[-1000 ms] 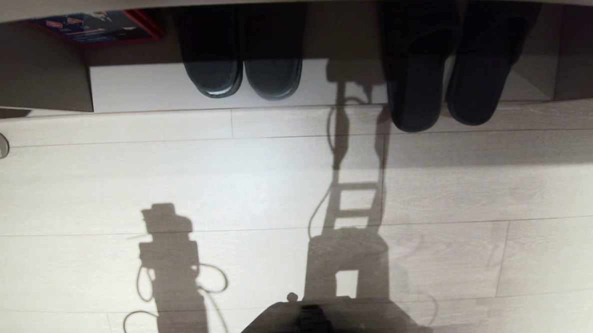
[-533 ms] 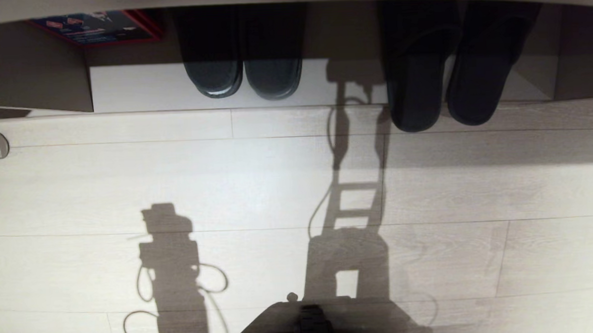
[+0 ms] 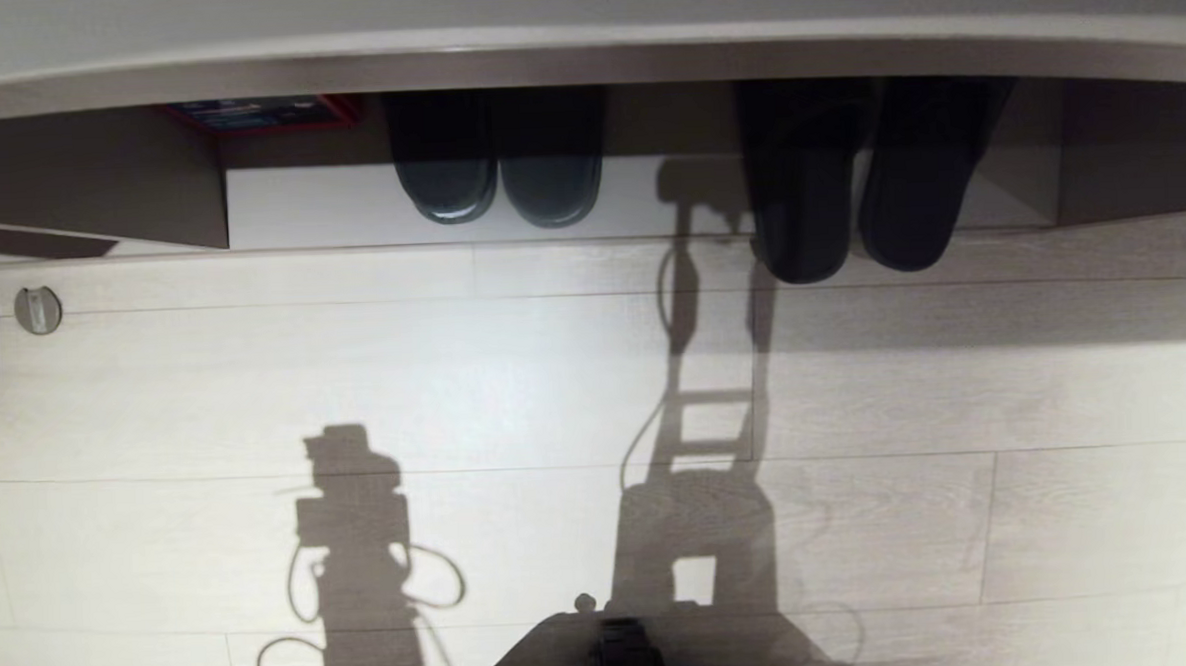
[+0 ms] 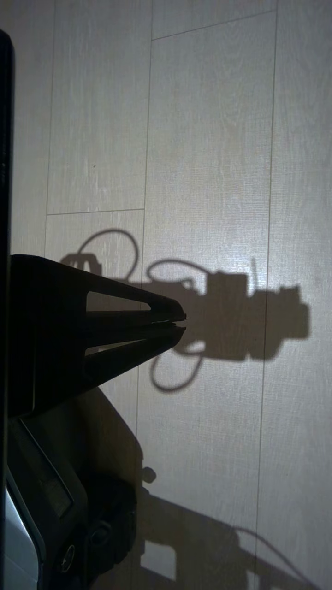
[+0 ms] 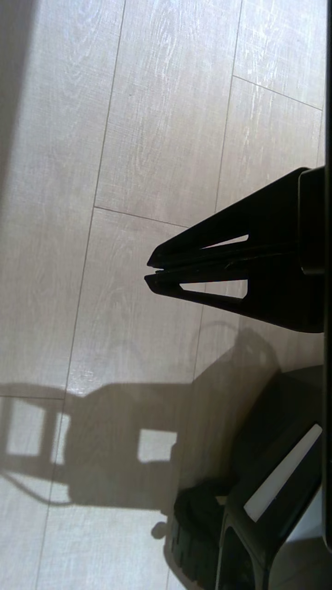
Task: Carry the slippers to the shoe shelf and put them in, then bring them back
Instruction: Pick up the slippers in the shoe cabinet
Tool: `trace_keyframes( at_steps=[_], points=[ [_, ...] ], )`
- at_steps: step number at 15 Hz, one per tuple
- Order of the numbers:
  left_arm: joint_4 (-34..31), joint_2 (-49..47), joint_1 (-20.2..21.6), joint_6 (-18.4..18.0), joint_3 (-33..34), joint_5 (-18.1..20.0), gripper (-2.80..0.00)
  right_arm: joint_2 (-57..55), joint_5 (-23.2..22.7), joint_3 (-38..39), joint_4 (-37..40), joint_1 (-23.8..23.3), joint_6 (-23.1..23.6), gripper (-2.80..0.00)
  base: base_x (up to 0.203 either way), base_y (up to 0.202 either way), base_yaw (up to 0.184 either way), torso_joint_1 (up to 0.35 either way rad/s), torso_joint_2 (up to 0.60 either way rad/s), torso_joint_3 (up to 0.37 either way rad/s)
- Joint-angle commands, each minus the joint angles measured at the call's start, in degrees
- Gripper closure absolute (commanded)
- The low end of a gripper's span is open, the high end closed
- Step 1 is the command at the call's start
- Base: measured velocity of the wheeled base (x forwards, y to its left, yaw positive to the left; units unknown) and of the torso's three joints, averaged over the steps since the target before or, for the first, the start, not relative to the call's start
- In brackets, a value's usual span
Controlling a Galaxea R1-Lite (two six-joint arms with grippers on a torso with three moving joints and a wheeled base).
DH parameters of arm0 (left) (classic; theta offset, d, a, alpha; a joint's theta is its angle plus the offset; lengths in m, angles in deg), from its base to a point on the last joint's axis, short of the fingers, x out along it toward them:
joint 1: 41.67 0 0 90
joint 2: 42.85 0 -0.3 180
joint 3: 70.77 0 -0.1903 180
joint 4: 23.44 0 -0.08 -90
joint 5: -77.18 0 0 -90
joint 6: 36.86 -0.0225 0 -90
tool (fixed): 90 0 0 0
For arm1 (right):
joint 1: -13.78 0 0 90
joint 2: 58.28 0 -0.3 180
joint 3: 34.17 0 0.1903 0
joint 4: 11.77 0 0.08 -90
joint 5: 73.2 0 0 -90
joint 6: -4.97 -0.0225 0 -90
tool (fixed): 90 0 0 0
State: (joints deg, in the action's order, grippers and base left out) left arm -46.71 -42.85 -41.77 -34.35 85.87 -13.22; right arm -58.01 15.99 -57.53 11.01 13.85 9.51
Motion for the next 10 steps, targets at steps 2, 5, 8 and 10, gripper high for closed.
trace_keyframes(
  at_steps=[2, 5, 8, 10],
  points=[
    [0.08, 0.00, 0.01, 0.04, 0.00, -0.03, 0.00, -0.27, 0.02, 0.00, 0.01, 0.01, -0.23, 0.00, 0.000, 0.000, 0.000, 0.006, 0.00, 0.203],
    [0.08, -0.09, 0.01, -0.05, 0.00, -0.03, 0.00, -0.27, 0.02, 0.00, 0.02, 0.06, -0.23, 0.00, 0.000, 0.000, 0.000, 0.004, 0.00, 0.199],
    [0.08, -0.09, 0.01, 0.04, 0.00, -0.03, 0.00, -0.27, 0.11, 0.00, -0.04, 0.01, -0.23, 0.00, 0.000, 0.000, 0.000, 0.003, 0.00, 0.202],
    [0.08, -0.09, 0.01, 0.12, 0.00, -0.03, 0.00, -0.27, 0.02, 0.00, -0.04, 0.09, -0.23, 0.00, 0.000, 0.000, 0.000, 0.005, 0.00, 0.197]
  ],
)
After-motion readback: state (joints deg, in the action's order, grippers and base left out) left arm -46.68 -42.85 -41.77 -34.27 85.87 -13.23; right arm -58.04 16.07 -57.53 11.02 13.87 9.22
